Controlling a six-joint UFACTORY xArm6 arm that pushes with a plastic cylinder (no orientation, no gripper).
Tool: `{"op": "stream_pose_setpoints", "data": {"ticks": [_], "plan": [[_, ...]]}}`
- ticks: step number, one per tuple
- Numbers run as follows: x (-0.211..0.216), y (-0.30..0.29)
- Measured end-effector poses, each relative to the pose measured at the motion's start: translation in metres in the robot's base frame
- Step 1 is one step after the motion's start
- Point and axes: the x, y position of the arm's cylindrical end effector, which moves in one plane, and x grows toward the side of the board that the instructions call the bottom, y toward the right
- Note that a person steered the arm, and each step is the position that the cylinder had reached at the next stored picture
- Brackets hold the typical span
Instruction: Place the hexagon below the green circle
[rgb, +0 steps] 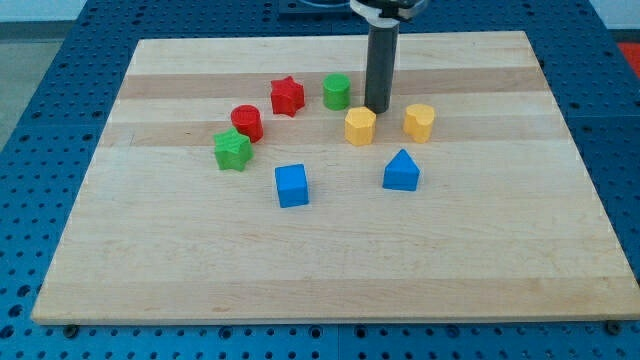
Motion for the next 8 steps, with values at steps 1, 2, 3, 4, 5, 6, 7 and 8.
{"op": "stream_pose_setpoints", "data": {"ticks": [1, 2, 3, 4, 5, 6, 7, 8], "plan": [[0.0, 0.0], [0.006, -0.001], [0.013, -0.004], [0.021, -0.022], [0.033, -0.048], [0.036, -0.058], [0.036, -0.058], [0.03, -0.067]]}}
